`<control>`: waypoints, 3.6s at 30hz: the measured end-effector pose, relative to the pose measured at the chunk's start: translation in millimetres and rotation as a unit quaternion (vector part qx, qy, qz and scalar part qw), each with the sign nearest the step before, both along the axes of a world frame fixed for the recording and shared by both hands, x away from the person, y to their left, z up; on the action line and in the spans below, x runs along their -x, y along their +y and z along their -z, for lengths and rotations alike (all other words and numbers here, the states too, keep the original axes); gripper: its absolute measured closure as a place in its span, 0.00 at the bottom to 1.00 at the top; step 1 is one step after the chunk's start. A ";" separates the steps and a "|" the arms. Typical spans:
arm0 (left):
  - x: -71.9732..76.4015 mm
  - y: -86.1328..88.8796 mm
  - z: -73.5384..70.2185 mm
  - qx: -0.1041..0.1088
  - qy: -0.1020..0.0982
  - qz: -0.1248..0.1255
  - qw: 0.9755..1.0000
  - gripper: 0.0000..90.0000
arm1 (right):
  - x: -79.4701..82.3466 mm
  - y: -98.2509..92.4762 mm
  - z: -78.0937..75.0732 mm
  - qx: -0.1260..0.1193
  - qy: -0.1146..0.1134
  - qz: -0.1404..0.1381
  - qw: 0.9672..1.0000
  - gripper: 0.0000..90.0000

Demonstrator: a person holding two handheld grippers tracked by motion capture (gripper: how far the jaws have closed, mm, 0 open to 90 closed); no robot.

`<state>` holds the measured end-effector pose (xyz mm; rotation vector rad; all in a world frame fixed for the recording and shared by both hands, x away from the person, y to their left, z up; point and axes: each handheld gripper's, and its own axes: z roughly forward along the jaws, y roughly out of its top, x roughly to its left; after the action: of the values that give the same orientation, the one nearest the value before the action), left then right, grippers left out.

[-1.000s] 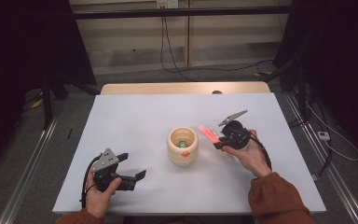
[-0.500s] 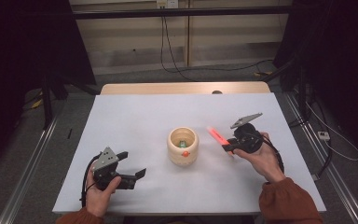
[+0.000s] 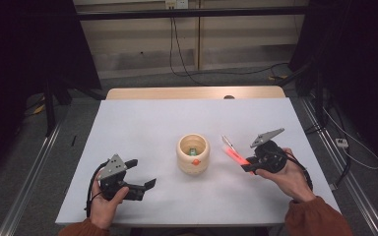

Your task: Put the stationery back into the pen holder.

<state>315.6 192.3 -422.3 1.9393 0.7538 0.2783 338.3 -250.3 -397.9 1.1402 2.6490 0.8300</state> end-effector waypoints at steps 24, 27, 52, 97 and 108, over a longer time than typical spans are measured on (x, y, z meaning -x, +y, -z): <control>0.8 -20.7 -2.0 -0.022 0.021 0.077 0.997 0.10 | 27.7 39.9 9.4 -0.004 0.023 -0.158 0.987 0.75; 0.1 -23.2 -2.7 -0.029 0.027 0.094 0.995 0.10 | 27.7 48.9 8.0 -0.001 0.021 -0.176 0.984 0.75; -8.1 -69.0 -12.6 -0.123 0.054 0.211 0.968 0.11 | 29.5 108.9 6.3 0.022 0.001 -0.277 0.960 0.75; -10.8 -112.6 -13.3 -0.197 0.073 0.320 0.924 0.68 | 31.5 144.5 1.1 0.036 -0.043 -0.345 0.937 0.75; -9.9 -114.1 -10.5 -0.189 0.078 0.337 0.919 0.72 | 32.2 145.4 2.7 0.033 -0.049 -0.356 0.933 0.75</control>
<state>325.6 78.2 -411.8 2.4820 0.0872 -0.1729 306.1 -104.9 -400.7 0.0760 2.9788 0.8409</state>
